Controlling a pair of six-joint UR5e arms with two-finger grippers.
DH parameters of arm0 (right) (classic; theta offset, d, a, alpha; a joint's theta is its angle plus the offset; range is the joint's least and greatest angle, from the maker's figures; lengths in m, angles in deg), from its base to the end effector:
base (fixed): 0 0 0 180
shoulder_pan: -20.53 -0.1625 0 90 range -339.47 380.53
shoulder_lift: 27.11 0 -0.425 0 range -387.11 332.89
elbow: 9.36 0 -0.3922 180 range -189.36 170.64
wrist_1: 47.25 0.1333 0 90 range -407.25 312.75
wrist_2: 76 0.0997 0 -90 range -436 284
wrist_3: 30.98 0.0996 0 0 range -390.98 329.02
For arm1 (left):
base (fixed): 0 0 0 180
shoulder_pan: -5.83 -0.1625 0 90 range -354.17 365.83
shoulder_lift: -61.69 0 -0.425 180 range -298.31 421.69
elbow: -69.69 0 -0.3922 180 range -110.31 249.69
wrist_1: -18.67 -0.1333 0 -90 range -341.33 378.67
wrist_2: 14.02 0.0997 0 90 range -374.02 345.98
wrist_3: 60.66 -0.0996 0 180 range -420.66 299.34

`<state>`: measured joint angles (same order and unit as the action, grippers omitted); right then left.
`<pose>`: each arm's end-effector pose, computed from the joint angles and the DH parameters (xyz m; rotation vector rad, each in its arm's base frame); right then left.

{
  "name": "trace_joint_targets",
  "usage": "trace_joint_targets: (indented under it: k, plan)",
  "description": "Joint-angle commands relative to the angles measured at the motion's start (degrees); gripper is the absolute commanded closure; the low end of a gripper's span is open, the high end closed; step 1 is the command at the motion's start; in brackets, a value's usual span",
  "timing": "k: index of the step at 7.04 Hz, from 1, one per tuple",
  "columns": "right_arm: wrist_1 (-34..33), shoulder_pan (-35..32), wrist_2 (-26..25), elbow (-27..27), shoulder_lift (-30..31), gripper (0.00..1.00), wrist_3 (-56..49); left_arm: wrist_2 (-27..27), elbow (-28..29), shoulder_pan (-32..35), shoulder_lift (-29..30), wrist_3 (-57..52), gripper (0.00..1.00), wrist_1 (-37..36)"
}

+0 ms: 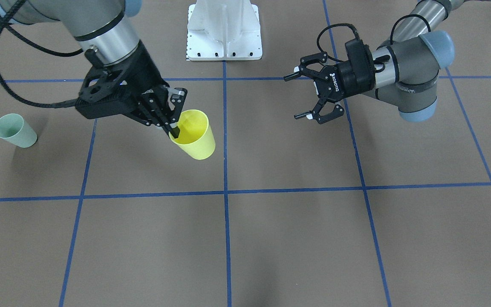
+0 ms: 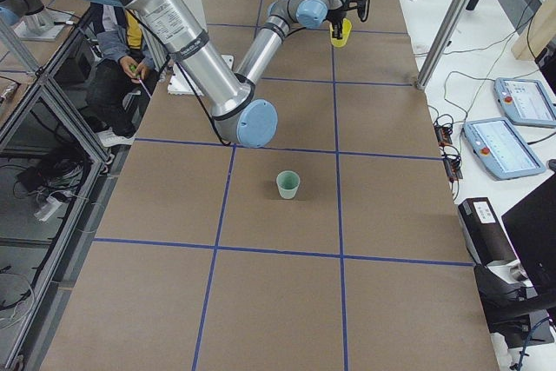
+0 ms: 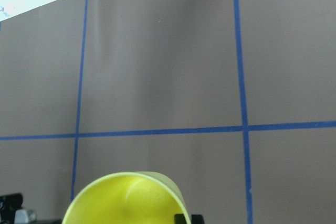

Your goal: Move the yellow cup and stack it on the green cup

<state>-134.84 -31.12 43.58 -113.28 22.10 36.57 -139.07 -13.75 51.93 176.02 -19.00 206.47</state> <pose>-0.3256 -0.5471 0.1274 0.2095 -1.0607 0.2019 0.3467 -0.4700 0.3049 1.1667 1.6078 0.6391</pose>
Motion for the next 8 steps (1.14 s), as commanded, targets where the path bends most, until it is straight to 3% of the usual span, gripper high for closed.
trace_joint_targets:
  k: [1, 2, 5, 8]
  plan:
    - [-2.9, -5.8, 3.4, 0.0, 3.8, 1.00, -9.8, 0.9, -0.1, 5.2, -2.3, 3.2, 0.00, -10.5]
    - [-2.9, -8.6, 5.5, -0.1, 5.8, 1.00, -13.3, 0.6, -0.1, 8.4, -3.4, 3.1, 0.00, -16.4]
    - [-2.9, -12.9, 8.2, -1.3, 12.2, 1.00, -20.8, -7.3, -0.1, 19.3, -6.6, -2.8, 0.00, -34.9]
    - [-2.9, -14.1, 8.3, -4.4, 19.0, 1.00, -27.5, -7.7, -0.1, 30.0, -11.1, -31.7, 0.00, -57.5]
